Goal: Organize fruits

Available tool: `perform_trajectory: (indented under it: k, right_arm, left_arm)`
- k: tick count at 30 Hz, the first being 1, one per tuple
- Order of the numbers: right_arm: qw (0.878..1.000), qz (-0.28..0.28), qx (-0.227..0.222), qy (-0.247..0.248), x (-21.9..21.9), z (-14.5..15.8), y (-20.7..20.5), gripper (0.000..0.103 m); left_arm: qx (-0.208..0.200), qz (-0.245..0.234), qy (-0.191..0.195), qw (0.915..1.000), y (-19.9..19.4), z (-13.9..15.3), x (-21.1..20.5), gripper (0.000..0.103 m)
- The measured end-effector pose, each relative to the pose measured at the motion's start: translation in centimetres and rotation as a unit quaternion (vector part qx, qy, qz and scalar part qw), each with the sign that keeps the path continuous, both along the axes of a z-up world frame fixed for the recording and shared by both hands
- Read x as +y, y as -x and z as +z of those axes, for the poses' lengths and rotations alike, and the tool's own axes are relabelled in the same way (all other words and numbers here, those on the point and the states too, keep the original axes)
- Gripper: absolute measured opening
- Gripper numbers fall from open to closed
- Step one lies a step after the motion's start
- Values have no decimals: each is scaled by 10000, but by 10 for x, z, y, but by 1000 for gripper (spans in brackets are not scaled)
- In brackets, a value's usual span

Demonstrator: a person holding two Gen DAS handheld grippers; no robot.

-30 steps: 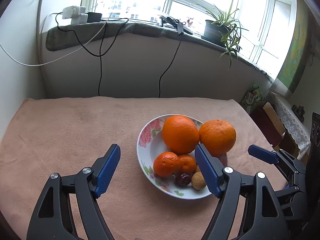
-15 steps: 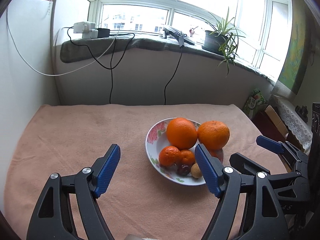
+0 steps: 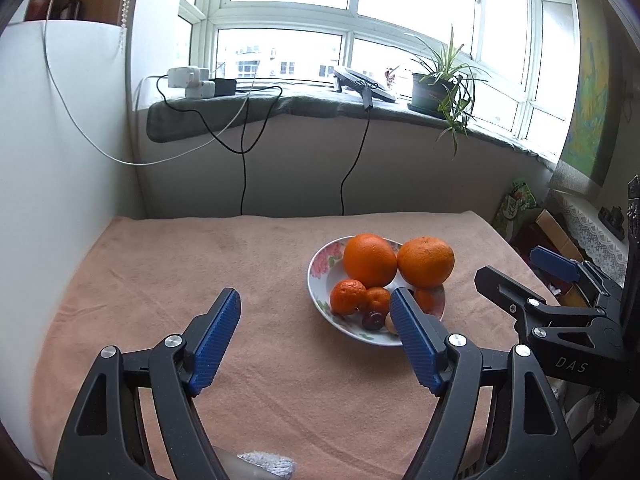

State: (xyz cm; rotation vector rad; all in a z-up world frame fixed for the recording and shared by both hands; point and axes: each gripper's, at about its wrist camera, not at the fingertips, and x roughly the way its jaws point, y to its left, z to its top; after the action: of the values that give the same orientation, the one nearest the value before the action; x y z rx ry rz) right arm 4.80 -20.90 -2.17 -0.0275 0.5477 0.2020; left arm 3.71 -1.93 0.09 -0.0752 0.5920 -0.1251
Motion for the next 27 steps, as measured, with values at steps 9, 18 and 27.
perform_trajectory:
  k: [9,18,27]
  right_arm:
    - [10000,-26,55,-19,-3,-3,-1,103]
    - [10000,-36,25,-41,-5,-1,-1,103]
    - [10000,-15,62,-50,-5,-3,-2,103]
  left_arm:
    - [-43,48,-14,10000,5,2,-1,77]
    - [-38,13,-52,10000,5,2,-6,77]
    - [-61,-5,-51,10000,6,4,-7,77]
